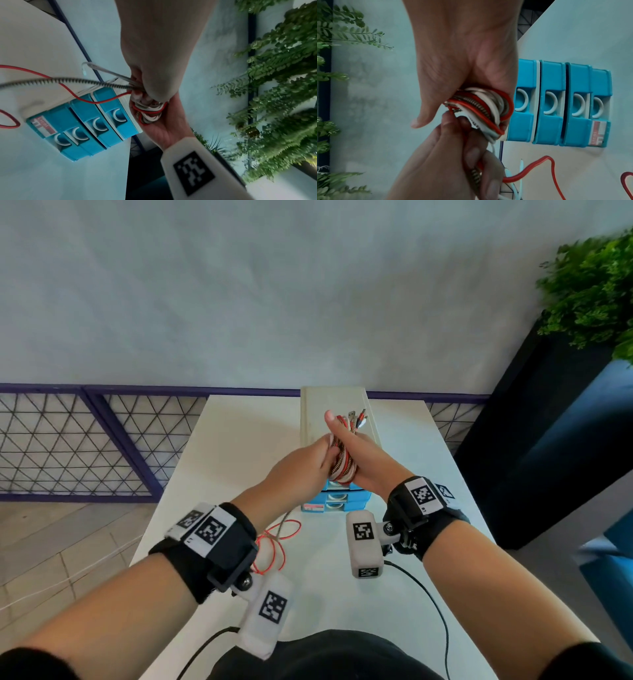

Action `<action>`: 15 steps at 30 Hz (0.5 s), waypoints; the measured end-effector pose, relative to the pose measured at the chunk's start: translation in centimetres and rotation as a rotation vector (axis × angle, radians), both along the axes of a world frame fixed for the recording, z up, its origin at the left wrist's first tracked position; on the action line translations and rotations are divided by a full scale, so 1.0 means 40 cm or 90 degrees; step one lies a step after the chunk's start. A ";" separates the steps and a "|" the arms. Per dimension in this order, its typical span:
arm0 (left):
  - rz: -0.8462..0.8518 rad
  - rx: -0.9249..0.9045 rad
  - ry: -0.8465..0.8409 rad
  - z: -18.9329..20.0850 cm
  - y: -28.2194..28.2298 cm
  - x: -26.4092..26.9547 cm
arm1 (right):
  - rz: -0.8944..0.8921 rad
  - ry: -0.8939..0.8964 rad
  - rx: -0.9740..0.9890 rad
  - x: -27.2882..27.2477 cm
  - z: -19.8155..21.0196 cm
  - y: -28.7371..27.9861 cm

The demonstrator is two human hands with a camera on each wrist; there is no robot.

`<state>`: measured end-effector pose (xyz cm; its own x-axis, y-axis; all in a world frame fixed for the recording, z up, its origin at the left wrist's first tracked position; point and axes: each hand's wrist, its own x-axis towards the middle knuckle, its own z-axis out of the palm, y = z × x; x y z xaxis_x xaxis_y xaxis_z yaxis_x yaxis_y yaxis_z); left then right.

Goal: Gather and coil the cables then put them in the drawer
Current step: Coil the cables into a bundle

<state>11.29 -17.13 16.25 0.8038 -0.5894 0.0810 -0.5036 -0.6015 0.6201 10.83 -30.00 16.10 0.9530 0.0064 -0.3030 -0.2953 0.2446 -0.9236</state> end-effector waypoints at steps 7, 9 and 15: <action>-0.031 0.105 -0.014 0.013 -0.014 -0.002 | -0.076 0.024 -0.120 0.003 0.002 0.010; -0.060 0.098 0.064 0.020 -0.010 0.008 | -0.101 0.009 -0.176 0.001 0.000 0.012; -0.153 0.116 0.225 0.039 0.027 0.030 | -0.141 0.007 -0.120 0.015 -0.004 0.020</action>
